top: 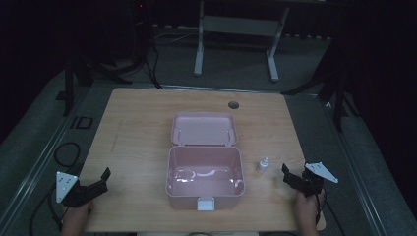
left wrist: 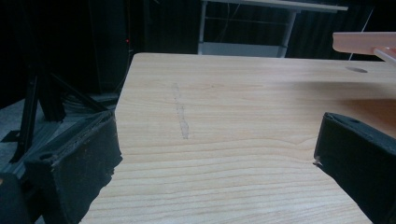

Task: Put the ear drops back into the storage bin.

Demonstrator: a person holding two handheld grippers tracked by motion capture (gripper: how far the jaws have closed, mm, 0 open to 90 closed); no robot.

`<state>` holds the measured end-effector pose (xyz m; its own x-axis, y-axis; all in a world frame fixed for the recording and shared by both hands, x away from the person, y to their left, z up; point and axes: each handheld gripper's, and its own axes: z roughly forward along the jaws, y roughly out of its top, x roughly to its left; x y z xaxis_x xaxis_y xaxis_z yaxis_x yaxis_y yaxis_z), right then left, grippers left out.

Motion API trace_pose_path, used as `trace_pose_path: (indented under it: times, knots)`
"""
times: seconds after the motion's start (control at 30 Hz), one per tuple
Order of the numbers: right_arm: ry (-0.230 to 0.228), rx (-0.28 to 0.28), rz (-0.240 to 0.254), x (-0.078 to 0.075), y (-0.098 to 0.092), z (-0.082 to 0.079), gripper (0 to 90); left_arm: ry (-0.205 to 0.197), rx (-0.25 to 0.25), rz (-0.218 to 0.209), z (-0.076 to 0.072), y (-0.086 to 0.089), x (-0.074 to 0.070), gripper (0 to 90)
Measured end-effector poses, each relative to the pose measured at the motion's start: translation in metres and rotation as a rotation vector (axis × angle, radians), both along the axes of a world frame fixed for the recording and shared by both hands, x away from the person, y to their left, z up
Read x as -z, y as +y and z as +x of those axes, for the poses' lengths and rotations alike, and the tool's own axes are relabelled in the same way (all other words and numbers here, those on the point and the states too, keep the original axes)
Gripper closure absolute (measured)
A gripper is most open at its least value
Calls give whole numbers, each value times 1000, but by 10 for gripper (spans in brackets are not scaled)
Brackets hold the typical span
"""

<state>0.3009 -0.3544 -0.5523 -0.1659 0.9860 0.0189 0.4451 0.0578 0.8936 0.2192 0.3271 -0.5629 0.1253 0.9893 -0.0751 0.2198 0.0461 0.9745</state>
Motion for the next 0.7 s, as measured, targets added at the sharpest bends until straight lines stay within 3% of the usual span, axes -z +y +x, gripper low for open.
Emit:
trace_pose_path:
  times: [0.27, 0.37, 0.4, 0.43, 0.53, 0.57, 0.7]
  knots:
    - [15, -10, -22, 0, 1, 2, 100, 2, -1, -1, 0, 0, 0, 4]
    - [12, -19, -8, 0, 0, 2, 100, 2, -1, -2, 0, 0, 0, 4]
    - [29, -54, -1, -2, -1, 4, 101, 3, -1, -3, 0, 0, 0, 4]
    - [29, -54, -1, -2, -1, 4, 101, 3, -2, -4, 0, 0, 0, 4]
    - [99, -100, 12, -5, -1, 11, 141, 4, -2, -6, 0, 1, 0, 4]
    - [133, -116, -18, -8, 0, 14, 135, 4, -1, -6, 0, 1, 0, 4]
    - [166, -120, -63, -10, 1, 15, 135, 4, -2, -6, 0, 1, 0, 4]
